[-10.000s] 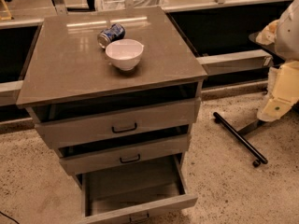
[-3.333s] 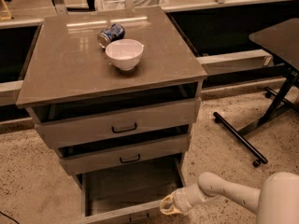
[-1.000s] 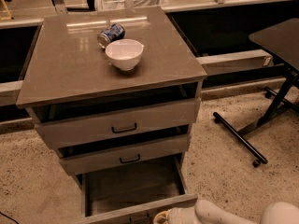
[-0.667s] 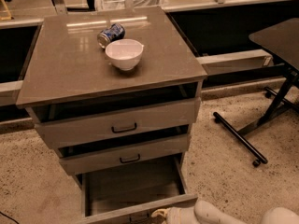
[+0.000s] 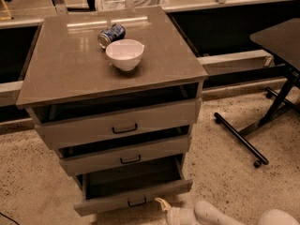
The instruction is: Close bottom drawer
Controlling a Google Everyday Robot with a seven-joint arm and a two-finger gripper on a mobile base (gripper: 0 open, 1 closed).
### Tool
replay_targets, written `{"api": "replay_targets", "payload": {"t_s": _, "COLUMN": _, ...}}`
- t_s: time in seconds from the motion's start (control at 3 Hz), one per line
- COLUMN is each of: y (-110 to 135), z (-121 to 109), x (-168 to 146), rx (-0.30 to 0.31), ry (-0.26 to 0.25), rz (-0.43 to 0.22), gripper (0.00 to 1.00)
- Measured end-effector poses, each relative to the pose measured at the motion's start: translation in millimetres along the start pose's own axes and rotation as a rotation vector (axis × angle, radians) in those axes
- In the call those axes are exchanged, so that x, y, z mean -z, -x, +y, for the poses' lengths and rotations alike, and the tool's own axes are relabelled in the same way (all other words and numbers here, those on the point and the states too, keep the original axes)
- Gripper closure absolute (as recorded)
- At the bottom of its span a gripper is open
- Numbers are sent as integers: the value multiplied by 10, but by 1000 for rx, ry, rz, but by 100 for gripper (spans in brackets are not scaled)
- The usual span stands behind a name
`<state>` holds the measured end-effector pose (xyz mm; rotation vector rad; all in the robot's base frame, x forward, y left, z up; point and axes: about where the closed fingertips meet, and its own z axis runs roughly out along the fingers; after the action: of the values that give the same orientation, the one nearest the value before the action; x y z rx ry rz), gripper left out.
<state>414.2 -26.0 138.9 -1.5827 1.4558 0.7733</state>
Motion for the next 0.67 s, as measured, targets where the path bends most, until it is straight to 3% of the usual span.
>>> {"api": "replay_targets", "payload": {"t_s": 0.33, "y": 0, "z": 0, "x": 0, "rx": 0, "ry": 0, "rz": 0, "gripper": 0}}
{"api": "replay_targets", "payload": {"t_s": 0.67, "y": -51, "z": -43, "x": -6, "rx": 35, "ry": -13, "rz": 80, "gripper": 27}}
